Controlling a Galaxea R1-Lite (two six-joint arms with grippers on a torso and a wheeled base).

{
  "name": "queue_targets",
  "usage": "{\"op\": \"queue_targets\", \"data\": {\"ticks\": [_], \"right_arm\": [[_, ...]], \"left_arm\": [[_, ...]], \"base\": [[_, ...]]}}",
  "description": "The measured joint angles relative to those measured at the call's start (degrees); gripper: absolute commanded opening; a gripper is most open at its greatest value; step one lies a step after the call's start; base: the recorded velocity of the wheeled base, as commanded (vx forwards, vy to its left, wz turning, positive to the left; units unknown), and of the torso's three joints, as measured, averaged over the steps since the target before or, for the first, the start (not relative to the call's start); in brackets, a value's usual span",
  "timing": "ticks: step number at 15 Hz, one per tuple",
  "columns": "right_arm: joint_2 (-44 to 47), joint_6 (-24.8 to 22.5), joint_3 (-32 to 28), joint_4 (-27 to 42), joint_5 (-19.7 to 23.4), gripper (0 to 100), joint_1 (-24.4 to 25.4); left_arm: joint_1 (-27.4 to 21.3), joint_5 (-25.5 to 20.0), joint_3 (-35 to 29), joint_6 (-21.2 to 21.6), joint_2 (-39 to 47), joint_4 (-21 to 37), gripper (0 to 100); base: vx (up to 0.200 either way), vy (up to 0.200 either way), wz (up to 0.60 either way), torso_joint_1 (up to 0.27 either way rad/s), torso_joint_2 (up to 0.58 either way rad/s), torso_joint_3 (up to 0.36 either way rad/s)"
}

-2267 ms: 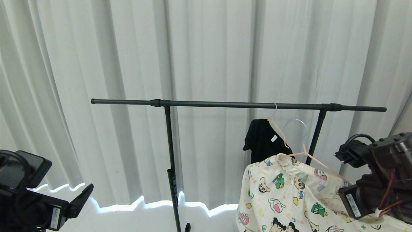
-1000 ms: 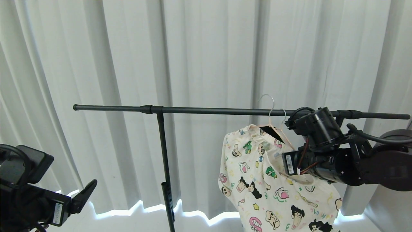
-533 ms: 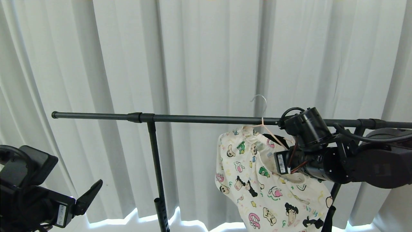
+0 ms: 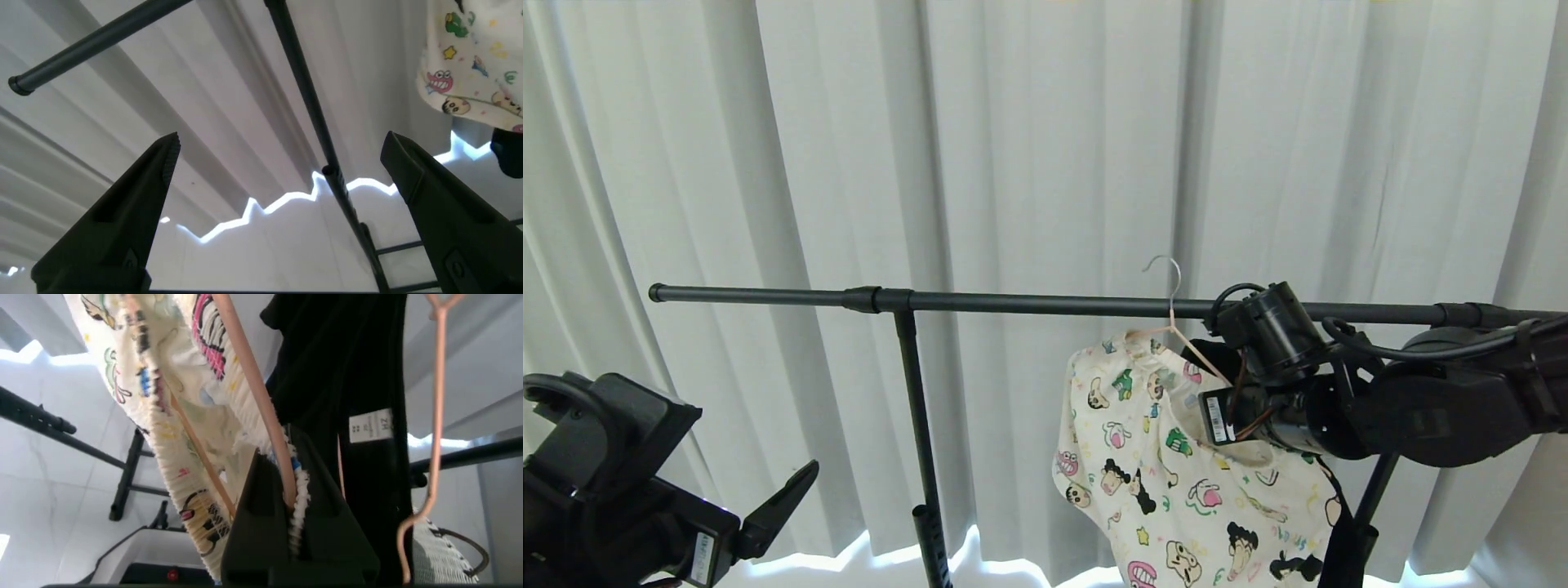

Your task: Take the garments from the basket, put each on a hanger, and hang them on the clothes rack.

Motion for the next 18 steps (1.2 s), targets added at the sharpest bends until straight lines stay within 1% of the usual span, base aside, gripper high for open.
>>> {"op": "queue_targets", "data": {"ticks": [6, 18], "right_arm": [[4.74, -0.07, -2.76, 0.34, -0.09, 0, 0.24], [6.68, 0.00, -2.54, 0.54, -0.13, 0, 2.97]], "left_arm": [[-0.50, -0.09, -0.24, -0.13, -0.41, 0.00, 100], [-0.57, -0.11, 0.18, -0.13, -0.74, -0.02, 100]], "base": [[0.000, 0.000, 0.00, 0.000, 0.00, 0.000], [0.000, 0.000, 0.00, 0.000, 0.00, 0.000]]}}
